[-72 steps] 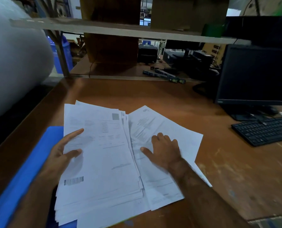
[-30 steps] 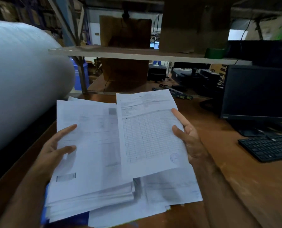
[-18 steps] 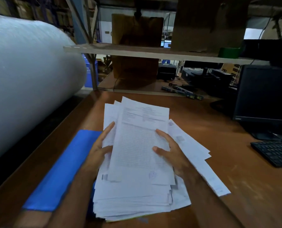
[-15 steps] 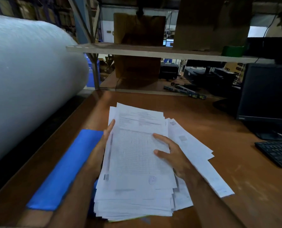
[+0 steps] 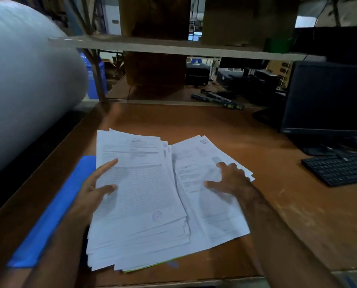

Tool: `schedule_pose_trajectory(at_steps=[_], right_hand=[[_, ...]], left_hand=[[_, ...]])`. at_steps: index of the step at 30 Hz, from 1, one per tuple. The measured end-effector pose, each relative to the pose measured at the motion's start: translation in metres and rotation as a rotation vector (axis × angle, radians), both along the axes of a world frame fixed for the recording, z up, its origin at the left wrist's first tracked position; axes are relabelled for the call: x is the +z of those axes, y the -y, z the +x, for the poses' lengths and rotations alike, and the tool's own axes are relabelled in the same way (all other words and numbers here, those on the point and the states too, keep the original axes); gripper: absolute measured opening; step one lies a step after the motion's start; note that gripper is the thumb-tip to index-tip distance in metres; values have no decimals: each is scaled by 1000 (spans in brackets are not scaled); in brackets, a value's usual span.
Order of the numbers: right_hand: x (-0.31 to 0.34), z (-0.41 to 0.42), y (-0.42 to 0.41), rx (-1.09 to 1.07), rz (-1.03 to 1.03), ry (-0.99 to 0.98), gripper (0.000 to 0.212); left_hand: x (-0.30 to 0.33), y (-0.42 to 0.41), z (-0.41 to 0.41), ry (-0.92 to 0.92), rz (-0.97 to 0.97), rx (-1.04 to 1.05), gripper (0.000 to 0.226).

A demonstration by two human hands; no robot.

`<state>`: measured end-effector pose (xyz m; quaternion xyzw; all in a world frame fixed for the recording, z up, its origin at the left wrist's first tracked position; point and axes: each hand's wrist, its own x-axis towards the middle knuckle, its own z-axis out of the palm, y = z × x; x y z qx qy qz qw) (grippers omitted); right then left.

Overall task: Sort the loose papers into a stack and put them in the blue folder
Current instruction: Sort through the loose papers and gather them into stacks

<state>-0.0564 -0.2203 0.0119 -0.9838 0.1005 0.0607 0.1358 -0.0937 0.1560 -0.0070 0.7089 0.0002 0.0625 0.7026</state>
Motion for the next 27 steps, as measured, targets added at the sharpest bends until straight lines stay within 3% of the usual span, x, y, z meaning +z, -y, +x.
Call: schedule_pose_trajectory(at_steps=[4, 7, 15, 17, 20, 23, 25, 27], right_hand=[[-4, -6, 24, -159, -19, -82, 119], [-3, -9, 24, -166, -3, -16, 117], [-5, -3, 43, 25, 490, 194, 45], [7, -8, 44, 107, 556, 246, 36], [42, -26, 41, 205, 1005, 328, 42], [62, -36, 40, 258, 1543, 222, 56], [62, -37, 37, 385, 1691, 189, 60], [58, -32, 29, 435, 1704, 182, 64]], left_hand=[[-1, -4, -2, -28, -27, 32, 69], [-5, -5, -1, -28, -22, 4, 70], [-7, -9, 0, -28, -17, -25, 68], [-7, -9, 0, -39, -7, -24, 68], [-6, -9, 1, -48, 17, -28, 68], [-4, -6, 3, -44, 10, -24, 68], [-2, -3, 4, -38, 43, -20, 68], [3, 2, 4, -20, 80, -39, 69]])
